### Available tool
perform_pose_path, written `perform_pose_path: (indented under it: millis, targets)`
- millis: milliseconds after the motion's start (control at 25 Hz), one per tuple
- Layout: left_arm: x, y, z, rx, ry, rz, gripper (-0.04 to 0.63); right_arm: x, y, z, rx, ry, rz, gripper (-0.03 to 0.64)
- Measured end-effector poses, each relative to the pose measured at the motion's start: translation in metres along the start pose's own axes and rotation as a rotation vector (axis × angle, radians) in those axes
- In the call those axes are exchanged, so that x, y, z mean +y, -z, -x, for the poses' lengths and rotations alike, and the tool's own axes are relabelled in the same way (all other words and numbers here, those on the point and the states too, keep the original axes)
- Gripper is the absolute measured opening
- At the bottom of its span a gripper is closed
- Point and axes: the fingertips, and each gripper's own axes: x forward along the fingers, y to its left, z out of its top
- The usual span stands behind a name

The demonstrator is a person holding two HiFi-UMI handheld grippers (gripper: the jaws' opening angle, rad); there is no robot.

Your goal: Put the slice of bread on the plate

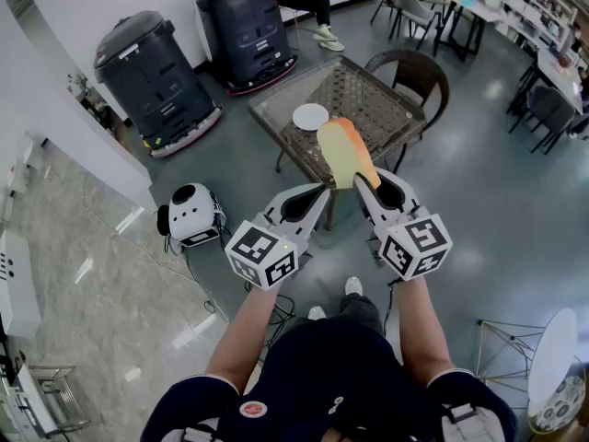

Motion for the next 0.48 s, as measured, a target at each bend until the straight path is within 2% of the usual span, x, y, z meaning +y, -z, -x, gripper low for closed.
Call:
perform_pose_path:
  millis: [480]
  targets:
    - [0.003, 0.005, -0.019, 0.01, 0.003, 0.002, 0.006, -0.021, -0.001, -0.003, -0.013, 0.005, -0.01, 0.089]
